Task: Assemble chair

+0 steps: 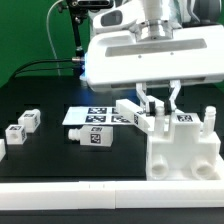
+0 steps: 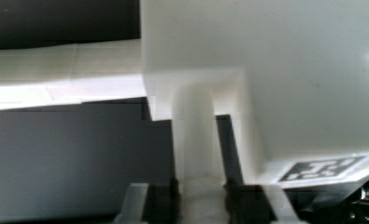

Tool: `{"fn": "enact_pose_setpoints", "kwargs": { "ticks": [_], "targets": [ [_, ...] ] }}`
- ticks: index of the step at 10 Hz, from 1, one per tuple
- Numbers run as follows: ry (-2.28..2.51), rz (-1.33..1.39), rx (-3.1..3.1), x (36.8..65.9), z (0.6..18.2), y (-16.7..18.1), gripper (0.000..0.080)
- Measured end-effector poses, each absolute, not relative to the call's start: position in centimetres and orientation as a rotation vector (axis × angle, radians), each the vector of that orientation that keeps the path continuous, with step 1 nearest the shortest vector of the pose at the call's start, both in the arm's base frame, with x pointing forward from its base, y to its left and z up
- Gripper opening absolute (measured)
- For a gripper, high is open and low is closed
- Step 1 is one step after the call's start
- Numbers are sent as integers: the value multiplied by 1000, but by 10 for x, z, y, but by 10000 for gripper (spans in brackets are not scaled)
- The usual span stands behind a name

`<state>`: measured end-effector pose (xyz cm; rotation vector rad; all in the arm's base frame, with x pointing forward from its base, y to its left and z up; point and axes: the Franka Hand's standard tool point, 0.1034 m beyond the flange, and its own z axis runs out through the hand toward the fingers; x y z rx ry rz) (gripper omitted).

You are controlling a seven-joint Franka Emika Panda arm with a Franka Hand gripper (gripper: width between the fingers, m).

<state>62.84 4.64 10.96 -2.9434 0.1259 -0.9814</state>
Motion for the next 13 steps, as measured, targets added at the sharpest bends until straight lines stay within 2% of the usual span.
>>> {"fn": "enact_pose_setpoints", "kwargs": {
  "ticks": [1,6,7,8,9,10,11,13],
  "targets": [
    [123,-981,-2947,628,104,46,118],
    [146,-953,-2953,625,102,45,118],
    [148,-913,-2959,626,103,46,285],
    [150,-860,-2965,631,110,47,285],
    [156,-787,-2977,636,113,45,496],
    [163,-654,-2992,644,119,43,600],
    [171,-550,-3001,652,122,40,634],
    [187,-294,-3015,658,116,37,647]
  ]
}}
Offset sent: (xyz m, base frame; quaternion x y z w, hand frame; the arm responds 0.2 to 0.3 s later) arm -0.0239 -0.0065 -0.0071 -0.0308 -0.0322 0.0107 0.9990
